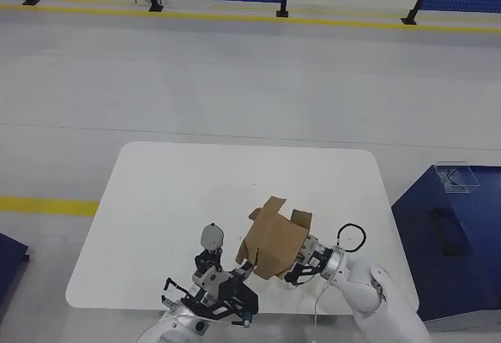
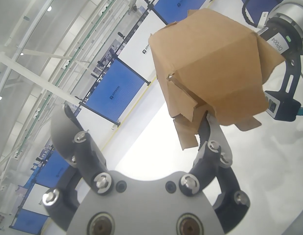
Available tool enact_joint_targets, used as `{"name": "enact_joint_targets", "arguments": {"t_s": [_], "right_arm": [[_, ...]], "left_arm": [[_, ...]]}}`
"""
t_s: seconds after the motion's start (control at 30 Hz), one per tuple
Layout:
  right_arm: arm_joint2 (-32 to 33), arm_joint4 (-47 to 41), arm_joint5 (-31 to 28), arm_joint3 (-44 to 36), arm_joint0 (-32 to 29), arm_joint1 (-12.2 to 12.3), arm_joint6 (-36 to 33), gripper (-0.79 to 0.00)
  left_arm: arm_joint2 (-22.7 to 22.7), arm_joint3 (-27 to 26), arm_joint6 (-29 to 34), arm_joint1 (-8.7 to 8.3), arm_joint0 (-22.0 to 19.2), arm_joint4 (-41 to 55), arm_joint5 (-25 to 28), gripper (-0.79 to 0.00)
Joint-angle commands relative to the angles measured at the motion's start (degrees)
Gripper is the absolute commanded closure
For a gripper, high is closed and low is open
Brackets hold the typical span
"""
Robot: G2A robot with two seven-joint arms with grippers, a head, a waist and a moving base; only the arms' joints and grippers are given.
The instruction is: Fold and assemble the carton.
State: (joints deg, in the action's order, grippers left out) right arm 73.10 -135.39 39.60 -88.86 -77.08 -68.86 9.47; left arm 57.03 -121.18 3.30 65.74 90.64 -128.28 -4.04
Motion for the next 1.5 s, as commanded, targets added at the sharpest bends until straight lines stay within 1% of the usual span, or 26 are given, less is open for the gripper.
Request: {"name": "enact_joint_targets", "arguments": {"t_s": [0.0, 0.1, 0.13, 0.2, 0.23, 0.27, 0.3, 0.33, 0.37, 0.4, 0.43, 0.7, 1.1, 1.27, 1.47], "right_arm": [[0.0, 0.3, 0.5, -0.2, -0.1, 0.0, -0.3, 0.000], [-0.1, 1.0, 1.4, -0.6, -0.4, 0.1, -0.8, 0.000], [-0.1, 1.4, 1.7, -0.7, -0.4, 0.1, -1.0, 0.000], [-0.2, 1.9, 2.1, -0.8, -0.5, 0.1, -1.3, 0.000], [-0.2, 2.3, 2.3, -0.8, -0.5, 0.1, -1.5, 0.000], [-0.2, 2.9, 2.6, -1.1, -0.4, 0.1, -1.7, 0.000], [-0.2, 3.4, 2.8, -1.2, -0.5, 0.1, -2.1, 0.000], [-0.3, 4.1, 2.9, -1.3, -0.6, 0.2, -2.4, 0.000], [-0.3, 4.5, 2.9, -1.4, -0.7, 0.2, -2.8, 0.000], [-0.4, 4.8, 2.8, -1.4, -0.8, 0.1, -3.0, 0.000], [-0.4, 4.9, 2.7, -1.4, -0.8, 0.1, -3.2, 0.000], [-0.8, 5.4, 2.0, -1.3, -0.7, 0.1, -3.6, 0.000], [-1.4, 12.1, -3.6, -0.6, -0.6, -0.5, -12.2, 0.000], [-2.3, 15.1, -3.0, -0.8, -0.8, -0.7, -14.1, 0.000], [-2.5, 16.2, -1.6, -0.8, -1.0, -0.7, -14.8, 0.000]], "left_arm": [[-0.2, 0.3, -0.2, 0.17, -0.6, 0.7, 0.5, -0.785], [-0.2, 0.6, -0.6, 0.37, -1.0, 1.5, 0.9, -0.785], [-0.2, 0.6, -0.7, 0.43, -1.1, 1.8, 1.1, -0.757], [-0.1, 0.6, -0.7, 0.55, -1.3, 2.7, 1.4, -0.727], [0.0, 0.5, -0.8, 0.59, -1.4, 3.1, 1.7, -0.683], [0.1, 0.4, -1.0, 0.62, -1.4, 3.3, 1.9, -0.600], [0.2, 0.4, -1.1, 0.64, -1.5, 3.3, 2.1, -0.489], [0.3, 0.3, -1.2, 0.67, -1.4, 3.3, 2.1, -0.419], [0.3, 0.3, -1.5, 0.69, -1.3, 3.4, 2.2, -0.379], [0.3, 0.2, -1.9, 0.71, -1.2, 3.6, 2.4, -0.360], [0.4, 0.2, -2.1, 0.72, -1.1, 3.6, 2.5, -0.351], [1.0, -0.1, -3.4, 0.82, -0.3, 4.4, 3.5, -0.366], [3.4, -0.2, -5.2, 0.79, 0.6, 10.9, 8.0, -0.369], [3.9, -0.1, -5.4, 0.82, 0.6, 11.2, 8.6, -0.366], [3.9, 0.0, -5.8, 0.94, 0.6, 10.4, 8.0, -0.351]]}}
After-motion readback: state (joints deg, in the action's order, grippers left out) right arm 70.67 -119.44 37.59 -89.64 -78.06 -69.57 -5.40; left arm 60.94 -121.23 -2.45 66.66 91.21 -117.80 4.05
